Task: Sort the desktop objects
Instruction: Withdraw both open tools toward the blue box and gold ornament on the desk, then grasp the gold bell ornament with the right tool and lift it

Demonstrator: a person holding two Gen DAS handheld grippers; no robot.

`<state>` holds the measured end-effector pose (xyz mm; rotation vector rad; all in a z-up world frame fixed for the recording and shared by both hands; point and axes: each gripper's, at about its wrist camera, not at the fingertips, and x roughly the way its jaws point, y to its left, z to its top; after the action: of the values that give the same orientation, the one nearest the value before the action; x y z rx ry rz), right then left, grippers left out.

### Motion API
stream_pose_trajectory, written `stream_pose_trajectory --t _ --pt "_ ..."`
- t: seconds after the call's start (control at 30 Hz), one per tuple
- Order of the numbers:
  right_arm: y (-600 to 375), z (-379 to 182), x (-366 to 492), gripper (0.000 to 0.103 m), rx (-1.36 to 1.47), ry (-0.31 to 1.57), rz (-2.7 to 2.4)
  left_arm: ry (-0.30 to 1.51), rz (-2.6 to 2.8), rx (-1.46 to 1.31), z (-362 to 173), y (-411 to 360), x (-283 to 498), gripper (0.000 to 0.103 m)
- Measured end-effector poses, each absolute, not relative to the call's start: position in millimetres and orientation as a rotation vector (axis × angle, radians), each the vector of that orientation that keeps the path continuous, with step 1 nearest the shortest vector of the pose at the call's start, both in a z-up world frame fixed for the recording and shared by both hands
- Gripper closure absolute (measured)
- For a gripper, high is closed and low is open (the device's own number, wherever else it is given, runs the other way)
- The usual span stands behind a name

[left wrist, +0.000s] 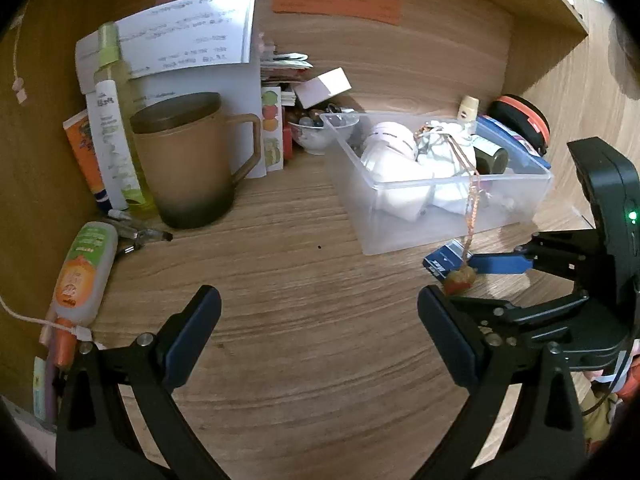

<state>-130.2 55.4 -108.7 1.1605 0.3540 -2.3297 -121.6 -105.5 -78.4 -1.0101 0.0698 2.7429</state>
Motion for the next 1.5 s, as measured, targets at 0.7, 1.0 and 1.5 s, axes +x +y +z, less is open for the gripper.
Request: stream_pose_trajectory --t 0.7,1.0,1.5 --pt "74 -91 -125 0.093 1.099 0.382 -2.229 0.136 2.698 -1.025 -80 -74 -134 0.003" --pt "46 -103 -149 0.087 1.154 0.375 -2.125 0.08 2.744 -1.044 -82 -99 -129 0.003" --pt "16 -101 -165 0.064 1.139 0.374 -2.16 0.003 2.733 -1.074 -87 -127 -132 0.003"
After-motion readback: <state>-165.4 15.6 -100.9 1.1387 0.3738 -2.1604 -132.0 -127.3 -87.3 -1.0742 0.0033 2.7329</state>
